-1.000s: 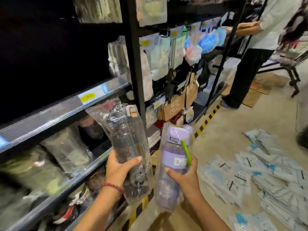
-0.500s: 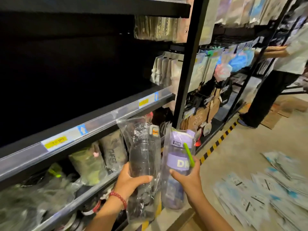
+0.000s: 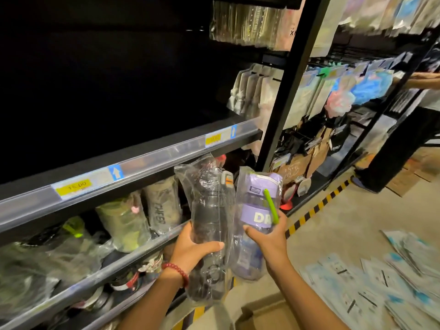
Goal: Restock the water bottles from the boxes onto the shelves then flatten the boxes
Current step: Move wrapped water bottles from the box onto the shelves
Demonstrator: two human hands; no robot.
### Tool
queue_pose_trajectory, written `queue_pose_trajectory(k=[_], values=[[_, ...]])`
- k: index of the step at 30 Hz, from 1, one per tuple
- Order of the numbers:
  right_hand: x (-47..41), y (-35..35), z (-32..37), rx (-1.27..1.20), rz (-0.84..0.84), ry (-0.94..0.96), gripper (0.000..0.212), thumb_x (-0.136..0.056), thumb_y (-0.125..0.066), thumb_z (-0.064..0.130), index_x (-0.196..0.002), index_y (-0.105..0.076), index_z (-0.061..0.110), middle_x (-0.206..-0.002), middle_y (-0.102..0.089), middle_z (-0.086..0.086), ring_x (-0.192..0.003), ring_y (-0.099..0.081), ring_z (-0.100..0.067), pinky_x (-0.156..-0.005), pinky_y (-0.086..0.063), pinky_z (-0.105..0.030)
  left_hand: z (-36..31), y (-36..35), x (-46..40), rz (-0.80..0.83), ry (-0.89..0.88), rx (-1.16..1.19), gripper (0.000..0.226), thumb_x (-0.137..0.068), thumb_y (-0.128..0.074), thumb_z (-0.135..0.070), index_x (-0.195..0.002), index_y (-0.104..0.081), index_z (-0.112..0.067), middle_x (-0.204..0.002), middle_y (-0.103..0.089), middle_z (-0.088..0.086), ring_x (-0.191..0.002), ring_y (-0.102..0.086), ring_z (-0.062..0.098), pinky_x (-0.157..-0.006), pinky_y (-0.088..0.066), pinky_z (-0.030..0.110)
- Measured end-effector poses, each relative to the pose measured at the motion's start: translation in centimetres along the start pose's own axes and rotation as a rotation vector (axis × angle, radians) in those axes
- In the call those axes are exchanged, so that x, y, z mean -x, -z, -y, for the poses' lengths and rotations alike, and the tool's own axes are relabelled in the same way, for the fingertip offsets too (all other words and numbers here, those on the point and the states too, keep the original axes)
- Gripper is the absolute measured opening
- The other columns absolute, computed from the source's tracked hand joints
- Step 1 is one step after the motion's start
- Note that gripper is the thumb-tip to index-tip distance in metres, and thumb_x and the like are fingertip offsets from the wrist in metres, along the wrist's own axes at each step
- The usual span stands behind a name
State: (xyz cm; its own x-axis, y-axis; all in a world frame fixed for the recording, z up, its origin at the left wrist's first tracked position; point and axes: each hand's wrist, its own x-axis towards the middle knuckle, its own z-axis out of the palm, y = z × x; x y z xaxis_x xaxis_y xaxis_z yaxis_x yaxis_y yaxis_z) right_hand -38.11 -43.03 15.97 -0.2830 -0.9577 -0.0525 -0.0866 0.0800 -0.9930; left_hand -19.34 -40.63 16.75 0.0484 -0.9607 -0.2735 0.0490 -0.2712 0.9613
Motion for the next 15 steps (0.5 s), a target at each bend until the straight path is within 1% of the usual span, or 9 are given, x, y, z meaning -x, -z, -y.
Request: queue_pose_trajectory(k=[2,3,7,8,9,11,13,15], values=[[-1.6,0.3,-0.3,0.039,0.038,-0.001,0.077,-0.069,-0.080,0.004,-0.128,-0.034,0.021,-0.118,-0.050,-0.003,-0.102,-0.056,-0.019,-0.083,-0.048,-0.032,0.5,-0.8,-0.8,-0.035,0.012,0.011,0.057,-0.061,-0.082,0.005,-0.104,-0.056,-0.021,-0.097,-0.069,-0.006,-0.078,-0.068,-0.001,-0.063,-0.051,0.015],[-2.5,0.4,-0.5,0.058,0.055,-0.009,0.078,-0.069,-0.081,0.006,-0.129,-0.033,0.020,-0.117,-0.050,-0.004,-0.100,-0.056,-0.020,-0.082,-0.048,-0.031,0.7,-1.2,-1.3,-0.058,0.019,0.014,0.059,-0.058,-0.085,0.005,-0.104,-0.056,-0.019,-0.097,-0.069,-0.004,-0.077,-0.068,-0.001,-0.062,-0.051,0.015],[-6.4,0.7,-1.4,0.095,0.151,-0.021,0.077,-0.068,-0.082,0.009,-0.128,-0.034,0.020,-0.106,-0.054,0.001,-0.094,-0.058,-0.017,-0.067,-0.046,-0.018,1.5,-3.1,-3.2,-0.157,0.059,0.051,0.072,-0.041,-0.087,-0.010,-0.107,-0.058,-0.015,-0.093,-0.072,0.000,-0.077,-0.070,0.008,-0.062,-0.053,0.020],[-7.2,0.7,-1.6,0.118,0.170,-0.006,0.077,-0.068,-0.083,0.010,-0.127,-0.034,0.021,-0.104,-0.054,0.004,-0.092,-0.059,-0.013,-0.065,-0.046,-0.016,1.7,-3.6,-3.7,-0.192,0.071,0.065,0.074,-0.040,-0.089,-0.012,-0.106,-0.059,-0.016,-0.092,-0.073,0.000,-0.077,-0.070,0.009,-0.061,-0.054,0.022],[-7.8,0.6,-1.6,0.135,0.191,0.019,0.077,-0.067,-0.083,0.011,-0.125,-0.034,0.022,-0.101,-0.053,0.009,-0.089,-0.059,-0.005,-0.064,-0.046,-0.013,1.8,-4.0,-4.3,-0.231,0.073,0.073,0.071,-0.043,-0.091,-0.010,-0.105,-0.059,-0.016,-0.089,-0.073,0.000,-0.074,-0.070,0.008,-0.060,-0.054,0.021],[-9.0,0.4,-1.6,0.144,0.239,0.071,0.075,-0.068,-0.081,0.008,-0.124,-0.034,0.021,-0.098,-0.049,0.018,-0.082,-0.057,0.008,-0.062,-0.044,-0.006,1.9,-4.8,-5.4,-0.309,0.047,0.074,0.062,-0.051,-0.089,0.001,-0.101,-0.058,-0.019,-0.080,-0.073,-0.003,-0.068,-0.069,0.006,-0.057,-0.052,0.019],[-10.0,0.0,-1.7,0.113,0.278,0.119,0.074,-0.069,-0.079,0.003,-0.125,-0.034,0.021,-0.099,-0.049,0.019,-0.082,-0.055,0.018,-0.063,-0.043,-0.002,1.6,-5.6,-6.6,-0.362,0.029,0.092,0.058,-0.056,-0.083,0.011,-0.101,-0.056,-0.015,-0.071,-0.072,-0.004,-0.062,-0.068,0.006,-0.054,-0.051,0.018],[-11.2,-0.7,-1.8,0.076,0.306,0.141,0.076,-0.069,-0.079,0.000,-0.125,-0.033,0.024,-0.104,-0.049,0.016,-0.088,-0.053,0.020,-0.067,-0.042,-0.001,1.4,-5.9,-7.7,-0.382,0.015,0.109,0.056,-0.064,-0.075,0.016,-0.109,-0.051,-0.007,-0.064,-0.071,-0.005,-0.057,-0.066,0.005,-0.052,-0.051,0.017]])
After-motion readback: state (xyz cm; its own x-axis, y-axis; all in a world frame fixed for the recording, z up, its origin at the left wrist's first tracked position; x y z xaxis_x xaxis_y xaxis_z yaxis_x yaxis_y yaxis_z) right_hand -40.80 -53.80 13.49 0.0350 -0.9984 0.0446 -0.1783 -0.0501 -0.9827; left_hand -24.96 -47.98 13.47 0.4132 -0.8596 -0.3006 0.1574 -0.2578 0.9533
